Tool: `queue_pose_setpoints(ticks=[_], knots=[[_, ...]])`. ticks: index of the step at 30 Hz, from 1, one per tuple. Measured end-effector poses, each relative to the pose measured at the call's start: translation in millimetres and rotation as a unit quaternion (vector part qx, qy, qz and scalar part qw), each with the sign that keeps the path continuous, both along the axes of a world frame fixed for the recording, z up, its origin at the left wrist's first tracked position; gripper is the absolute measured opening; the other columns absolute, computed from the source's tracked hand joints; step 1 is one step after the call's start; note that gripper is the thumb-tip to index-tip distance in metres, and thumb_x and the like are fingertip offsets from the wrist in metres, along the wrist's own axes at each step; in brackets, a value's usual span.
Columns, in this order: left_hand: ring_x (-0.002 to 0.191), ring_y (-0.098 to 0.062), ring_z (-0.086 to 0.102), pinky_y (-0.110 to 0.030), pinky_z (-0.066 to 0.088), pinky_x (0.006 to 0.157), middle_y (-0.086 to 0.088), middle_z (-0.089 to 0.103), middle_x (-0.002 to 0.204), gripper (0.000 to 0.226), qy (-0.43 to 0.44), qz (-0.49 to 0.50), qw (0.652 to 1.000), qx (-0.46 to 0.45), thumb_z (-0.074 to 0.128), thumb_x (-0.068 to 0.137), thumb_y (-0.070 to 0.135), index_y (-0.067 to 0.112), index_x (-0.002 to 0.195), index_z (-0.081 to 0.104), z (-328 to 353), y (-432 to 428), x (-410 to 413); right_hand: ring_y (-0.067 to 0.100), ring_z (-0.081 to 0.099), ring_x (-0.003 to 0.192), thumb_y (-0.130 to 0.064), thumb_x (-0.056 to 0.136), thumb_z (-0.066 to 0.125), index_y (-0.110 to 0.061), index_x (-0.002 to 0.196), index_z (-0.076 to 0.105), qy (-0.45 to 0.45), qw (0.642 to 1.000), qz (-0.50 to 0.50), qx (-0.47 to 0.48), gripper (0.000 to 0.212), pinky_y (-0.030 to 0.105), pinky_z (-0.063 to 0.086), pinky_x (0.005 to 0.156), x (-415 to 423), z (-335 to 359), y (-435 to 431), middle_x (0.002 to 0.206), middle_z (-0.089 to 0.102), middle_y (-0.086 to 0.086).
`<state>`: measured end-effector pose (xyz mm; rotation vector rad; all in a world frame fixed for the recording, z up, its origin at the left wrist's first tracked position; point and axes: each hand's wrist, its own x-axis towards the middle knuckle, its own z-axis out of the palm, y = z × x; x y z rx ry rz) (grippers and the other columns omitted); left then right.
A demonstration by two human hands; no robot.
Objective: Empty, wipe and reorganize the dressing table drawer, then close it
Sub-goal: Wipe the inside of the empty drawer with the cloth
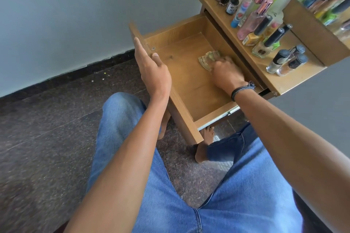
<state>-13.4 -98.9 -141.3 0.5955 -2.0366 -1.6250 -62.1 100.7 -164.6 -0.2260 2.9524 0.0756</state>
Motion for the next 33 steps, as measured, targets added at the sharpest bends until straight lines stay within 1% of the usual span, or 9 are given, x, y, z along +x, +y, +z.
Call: queue_pose_setpoints(ticks=[2, 5, 9, 14, 16, 20, 24, 29, 33], knots=[[0.151, -0.017, 0.021, 0.003, 0.011, 0.104, -0.01, 0.022, 0.164, 0.06, 0.001, 0.003, 1.0, 0.0, 0.04, 0.102, -0.003, 0.005, 0.157, 0.02, 0, 0, -1, 0.035, 0.04, 0.137, -0.007, 0.103, 0.042, -0.025, 0.15, 0.044, -0.004, 0.999, -0.041, -0.005, 0.051, 0.046, 0.048, 0.103, 4, 1, -8, 0.163, 0.032, 0.004], [0.151, -0.018, 0.022, 0.002, 0.011, 0.105, -0.01, 0.024, 0.164, 0.059, 0.002, 0.008, 1.0, -0.002, 0.04, 0.101, -0.003, 0.004, 0.157, 0.021, 0, -1, -2, 0.037, 0.054, 0.121, -0.006, 0.093, 0.051, -0.011, 0.127, 0.062, 0.0, 0.996, -0.084, -0.042, 0.036, 0.043, 0.05, 0.093, 14, 4, -29, 0.131, 0.059, 0.019], [0.151, -0.019, 0.023, 0.003, 0.011, 0.105, -0.011, 0.024, 0.164, 0.059, 0.001, 0.01, 1.0, -0.006, 0.04, 0.101, -0.003, 0.004, 0.157, 0.022, -2, -4, -2, 0.031, 0.066, 0.106, -0.007, 0.091, 0.054, -0.014, 0.118, 0.066, -0.029, 0.998, -0.024, -0.049, 0.03, 0.036, 0.053, 0.085, 44, 2, -66, 0.11, 0.07, 0.014], [0.151, -0.02, 0.022, 0.005, 0.011, 0.103, -0.011, 0.024, 0.164, 0.059, 0.001, 0.008, 1.0, -0.014, 0.04, 0.101, -0.003, 0.004, 0.157, 0.021, -3, -2, 1, 0.032, 0.064, 0.118, -0.009, 0.099, 0.043, -0.038, 0.155, 0.034, -0.041, 0.993, 0.095, -0.051, 0.063, 0.042, 0.052, 0.095, 68, -2, -75, 0.151, 0.051, 0.009], [0.151, -0.019, 0.022, 0.002, 0.012, 0.106, -0.011, 0.023, 0.164, 0.059, 0.001, 0.006, 1.0, -0.017, 0.04, 0.102, -0.002, 0.005, 0.157, 0.021, -2, -2, 1, 0.034, 0.068, 0.109, -0.009, 0.1, 0.044, -0.038, 0.152, 0.04, -0.05, 0.994, 0.089, -0.043, 0.059, 0.043, 0.054, 0.09, 63, 1, -64, 0.141, 0.059, 0.011], [0.151, -0.019, 0.022, -0.006, 0.015, 0.111, -0.011, 0.024, 0.164, 0.059, -0.004, 0.004, 1.0, -0.017, 0.04, 0.102, -0.003, 0.005, 0.157, 0.021, -1, -3, 2, 0.036, 0.068, 0.104, -0.01, 0.103, 0.044, -0.009, 0.122, 0.065, -0.049, 0.999, 0.004, -0.001, 0.029, 0.042, 0.053, 0.086, 36, 11, -32, 0.119, 0.069, 0.018], [0.151, -0.02, 0.023, 0.004, 0.013, 0.104, -0.012, 0.024, 0.164, 0.059, 0.003, 0.005, 1.0, -0.01, 0.04, 0.101, -0.004, 0.004, 0.157, 0.022, 1, -2, 2, 0.035, 0.058, 0.122, 0.0, 0.102, 0.039, -0.016, 0.144, 0.051, -0.05, 0.997, -0.05, 0.025, 0.046, 0.043, 0.053, 0.091, 21, 24, -11, 0.151, 0.048, 0.017], [0.151, -0.021, 0.024, -0.001, 0.014, 0.108, -0.012, 0.026, 0.163, 0.059, 0.007, 0.009, 1.0, -0.01, 0.04, 0.1, -0.004, 0.003, 0.156, 0.023, -2, -3, -1, 0.036, 0.069, 0.103, 0.004, 0.097, 0.044, -0.007, 0.121, 0.065, 0.009, 0.996, -0.084, -0.001, 0.034, 0.035, 0.049, 0.072, 56, 18, -31, 0.114, 0.069, 0.018], [0.151, -0.018, 0.023, -0.002, 0.014, 0.108, -0.009, 0.025, 0.163, 0.059, 0.0, 0.012, 1.0, -0.015, 0.04, 0.101, -0.002, 0.005, 0.157, 0.022, -3, -2, -1, 0.036, 0.07, 0.096, 0.005, 0.096, 0.046, -0.01, 0.12, 0.066, 0.008, 0.998, -0.02, -0.062, 0.034, 0.037, 0.053, 0.074, 82, 12, -58, 0.11, 0.069, 0.013]])
